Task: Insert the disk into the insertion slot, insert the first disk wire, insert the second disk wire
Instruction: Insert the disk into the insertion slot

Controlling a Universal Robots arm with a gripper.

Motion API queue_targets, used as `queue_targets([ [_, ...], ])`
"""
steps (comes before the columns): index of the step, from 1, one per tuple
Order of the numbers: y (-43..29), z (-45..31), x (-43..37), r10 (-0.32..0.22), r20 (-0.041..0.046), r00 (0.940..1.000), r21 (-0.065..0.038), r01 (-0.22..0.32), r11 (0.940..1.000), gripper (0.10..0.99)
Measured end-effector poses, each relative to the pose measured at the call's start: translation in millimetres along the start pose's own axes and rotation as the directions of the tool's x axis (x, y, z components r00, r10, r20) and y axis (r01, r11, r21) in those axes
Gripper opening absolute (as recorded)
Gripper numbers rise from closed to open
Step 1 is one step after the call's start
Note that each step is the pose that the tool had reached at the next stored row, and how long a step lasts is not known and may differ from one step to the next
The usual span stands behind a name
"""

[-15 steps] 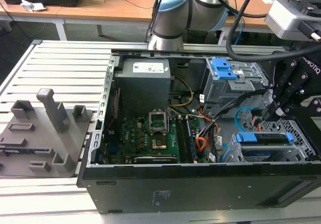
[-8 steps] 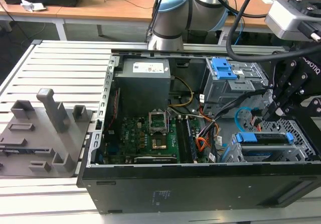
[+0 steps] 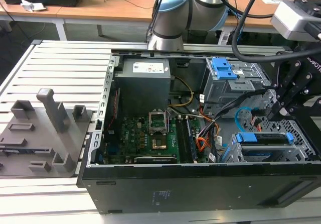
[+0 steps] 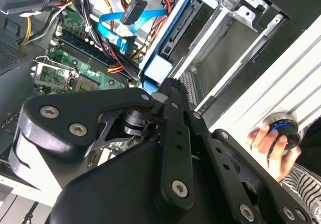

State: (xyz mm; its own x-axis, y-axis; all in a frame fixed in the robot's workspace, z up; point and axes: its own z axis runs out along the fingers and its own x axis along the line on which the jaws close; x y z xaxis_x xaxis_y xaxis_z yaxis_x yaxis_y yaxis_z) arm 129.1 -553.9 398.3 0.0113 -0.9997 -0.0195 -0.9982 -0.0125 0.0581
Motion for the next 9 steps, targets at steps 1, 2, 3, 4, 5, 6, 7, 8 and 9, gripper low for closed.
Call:
queue_targets([
  [1,-0.1,1.7,0.0,0.0,-0.0004,1.0,0.0,0.0,1.0,0.106],
  [2,-0.2,4.6,0.1,0.0,-0.0004,1.0,-0.001,0.0,1.0,0.106],
  [3,-0.4,7.6,0.2,0.0,-0.0002,1.0,-0.001,0.0,1.0,0.106],
  [4,-0.7,11.2,0.8,0.0,-0.0002,1.0,-0.001,0.0,1.0,0.106],
  [5,-1.0,13.6,1.7,0.0,-0.0004,1.0,-0.001,0.0,1.0,0.106],
  [6,-1.3,15.5,2.8,0.0,-0.0005,1.0,-0.001,0.0,1.0,0.106],
  [7,-1.6,17.3,4.0,0.0,-0.0006,1.0,-0.001,0.0,1.0,0.106],
  [8,-2.1,20.9,6.6,0.0,-0.0003,1.0,-0.001,0.0,1.0,0.106],
  [9,-3.5,24.5,8.0,0.0,-0.0002,1.0,-0.001,0.0,1.0,0.106],
])
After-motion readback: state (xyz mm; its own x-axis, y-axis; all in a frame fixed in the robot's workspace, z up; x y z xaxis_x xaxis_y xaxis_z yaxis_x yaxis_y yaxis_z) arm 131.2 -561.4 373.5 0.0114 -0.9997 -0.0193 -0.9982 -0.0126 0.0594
